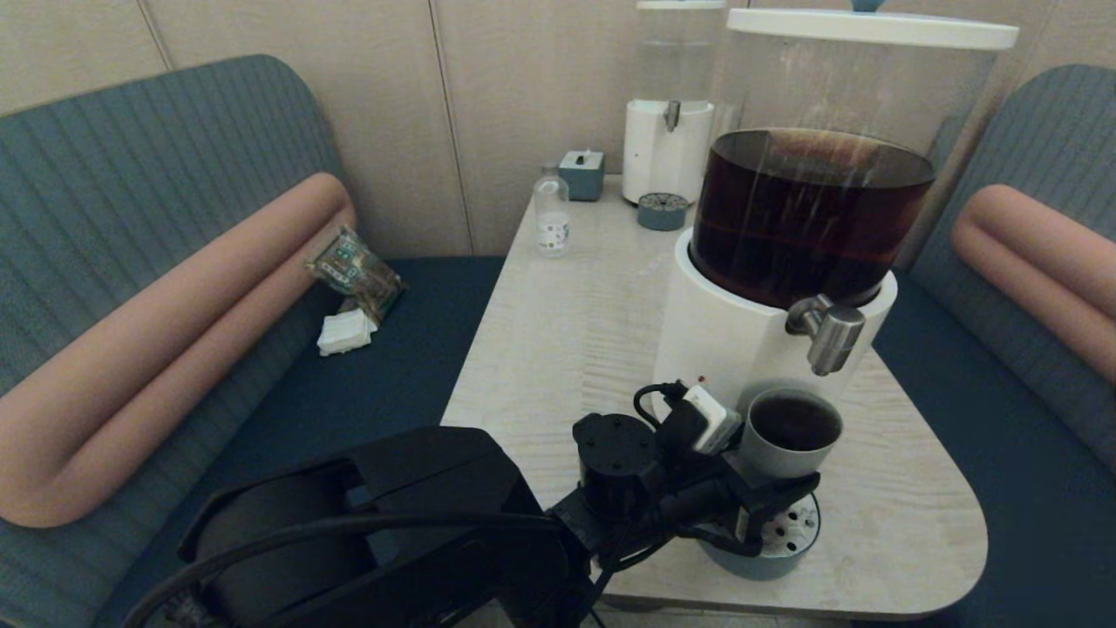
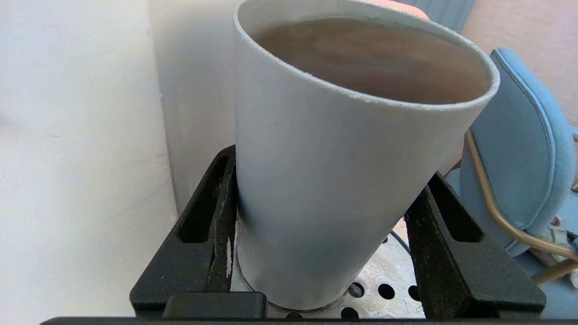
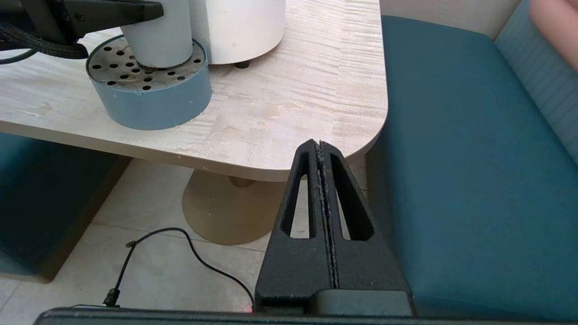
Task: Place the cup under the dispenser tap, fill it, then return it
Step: Place the cup next to the water dispenser
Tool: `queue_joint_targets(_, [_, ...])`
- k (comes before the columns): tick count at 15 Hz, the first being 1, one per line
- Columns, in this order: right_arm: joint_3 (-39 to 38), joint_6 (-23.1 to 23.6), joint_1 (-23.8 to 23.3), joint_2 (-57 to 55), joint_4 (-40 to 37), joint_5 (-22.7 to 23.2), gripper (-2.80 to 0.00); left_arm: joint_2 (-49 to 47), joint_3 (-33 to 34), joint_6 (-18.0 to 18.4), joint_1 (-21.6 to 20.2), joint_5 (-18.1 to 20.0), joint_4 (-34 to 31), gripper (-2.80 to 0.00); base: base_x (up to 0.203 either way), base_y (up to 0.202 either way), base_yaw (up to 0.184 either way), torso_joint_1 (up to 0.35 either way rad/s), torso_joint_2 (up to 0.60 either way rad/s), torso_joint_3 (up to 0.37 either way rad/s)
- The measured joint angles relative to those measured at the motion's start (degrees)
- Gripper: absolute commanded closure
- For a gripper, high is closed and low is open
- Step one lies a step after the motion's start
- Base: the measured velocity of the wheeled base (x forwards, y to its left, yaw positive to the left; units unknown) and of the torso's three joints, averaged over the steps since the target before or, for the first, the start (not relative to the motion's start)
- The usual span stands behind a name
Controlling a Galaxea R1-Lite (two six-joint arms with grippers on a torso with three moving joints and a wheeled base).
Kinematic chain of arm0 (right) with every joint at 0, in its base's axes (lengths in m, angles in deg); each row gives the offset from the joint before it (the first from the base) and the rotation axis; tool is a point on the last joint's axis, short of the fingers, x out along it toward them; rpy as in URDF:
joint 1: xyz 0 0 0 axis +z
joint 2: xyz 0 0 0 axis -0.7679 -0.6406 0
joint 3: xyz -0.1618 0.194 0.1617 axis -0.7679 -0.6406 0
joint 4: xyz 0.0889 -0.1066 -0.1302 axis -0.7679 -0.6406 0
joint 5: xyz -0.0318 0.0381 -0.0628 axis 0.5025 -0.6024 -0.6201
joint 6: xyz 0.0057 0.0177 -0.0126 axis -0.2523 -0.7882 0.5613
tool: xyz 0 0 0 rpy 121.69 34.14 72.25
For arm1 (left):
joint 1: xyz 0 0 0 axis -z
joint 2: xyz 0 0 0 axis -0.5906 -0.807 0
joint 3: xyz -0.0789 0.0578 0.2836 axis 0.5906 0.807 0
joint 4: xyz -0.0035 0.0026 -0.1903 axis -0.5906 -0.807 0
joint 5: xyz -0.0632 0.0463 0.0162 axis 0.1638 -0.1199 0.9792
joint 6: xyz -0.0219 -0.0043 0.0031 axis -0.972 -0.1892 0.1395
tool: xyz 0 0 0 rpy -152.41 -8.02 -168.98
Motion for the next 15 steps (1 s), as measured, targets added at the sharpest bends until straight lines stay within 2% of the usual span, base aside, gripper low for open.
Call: queue_joint_targets(15, [0.0, 0.0, 0.0, 0.0, 0.0, 0.0, 0.0, 2.0, 0.7, -0.3, 0.0, -0.8, 0.0, 0.0, 0.0, 0.0, 0.0, 0.0, 0.0, 0.0])
